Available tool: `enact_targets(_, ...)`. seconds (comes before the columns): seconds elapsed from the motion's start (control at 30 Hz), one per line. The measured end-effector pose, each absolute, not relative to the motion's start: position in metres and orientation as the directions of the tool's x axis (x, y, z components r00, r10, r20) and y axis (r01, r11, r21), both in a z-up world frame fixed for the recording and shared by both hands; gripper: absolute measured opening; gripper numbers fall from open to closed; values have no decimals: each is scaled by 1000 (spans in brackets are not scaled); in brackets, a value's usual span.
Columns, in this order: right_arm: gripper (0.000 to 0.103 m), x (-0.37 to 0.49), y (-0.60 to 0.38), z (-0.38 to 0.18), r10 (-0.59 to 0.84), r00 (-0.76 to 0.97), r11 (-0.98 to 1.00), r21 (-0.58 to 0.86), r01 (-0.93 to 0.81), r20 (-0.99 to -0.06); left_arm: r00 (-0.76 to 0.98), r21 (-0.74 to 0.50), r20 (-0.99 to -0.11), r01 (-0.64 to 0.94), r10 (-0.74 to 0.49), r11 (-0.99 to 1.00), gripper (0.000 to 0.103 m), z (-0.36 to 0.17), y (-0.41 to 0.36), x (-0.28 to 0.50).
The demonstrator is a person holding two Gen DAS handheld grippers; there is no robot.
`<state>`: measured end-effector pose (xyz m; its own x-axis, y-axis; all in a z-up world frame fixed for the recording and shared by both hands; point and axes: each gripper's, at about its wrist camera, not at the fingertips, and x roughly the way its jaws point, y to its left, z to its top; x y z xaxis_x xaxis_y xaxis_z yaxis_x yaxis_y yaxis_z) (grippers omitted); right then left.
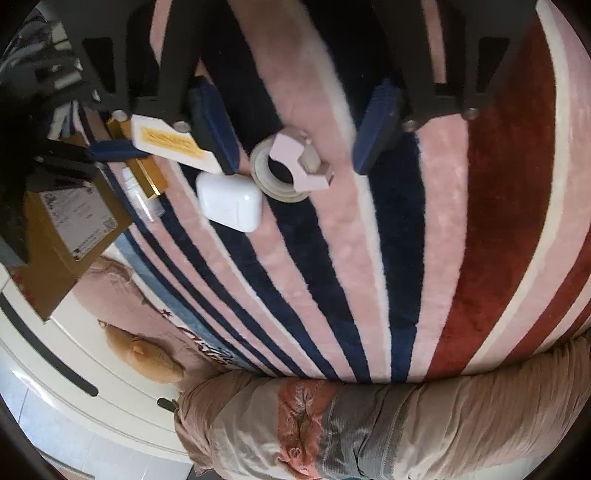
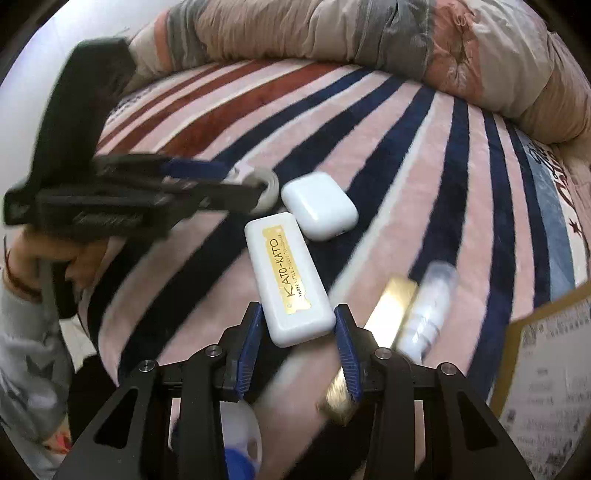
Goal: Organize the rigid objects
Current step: 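Grasp the white KATO-KATO box with the right tool and lift it, then place the KATO-KATO box into the cardboard box with the right tool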
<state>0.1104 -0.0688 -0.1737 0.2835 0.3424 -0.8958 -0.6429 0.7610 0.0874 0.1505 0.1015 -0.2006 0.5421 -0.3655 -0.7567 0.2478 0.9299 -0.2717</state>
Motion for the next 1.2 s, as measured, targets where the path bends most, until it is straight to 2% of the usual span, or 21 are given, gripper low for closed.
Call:
enact_targets(0.2,37,114,-62,-176,379,305,724,75,-686,-874,549,-233,-766,249,-335,940,56,-205,91,158)
enact_targets(0.3,37,120,-55,-185,388,299,705,71,-706,-872,558,-188,-775,245,-297,951,45,-208,86,158)
enact_targets(0.53,31,113,-54,-175,409,316,703,75,-707,-856,573,-165,-771,242,-278,956,45,-194,87,146)
enact_targets(0.7,31,98,-61,-138,444,371,711,69,-699,-816,635,-136,-728,237,-260,962,45,-146,88,119)
enact_targets(0.9,31,64,-80,-73,528,462,709,71,-702,-713,725,-105,-623,296,-295,949,45,-60,73,73)
enact_targets(1.03,31,41,-111,-32,554,531,729,65,-682,-641,741,-107,-562,375,-367,921,45,-16,43,47)
enact_targets(1.2,31,23,-174,-1,537,618,784,69,-617,-574,715,-115,-534,467,-451,877,45,14,-16,40)
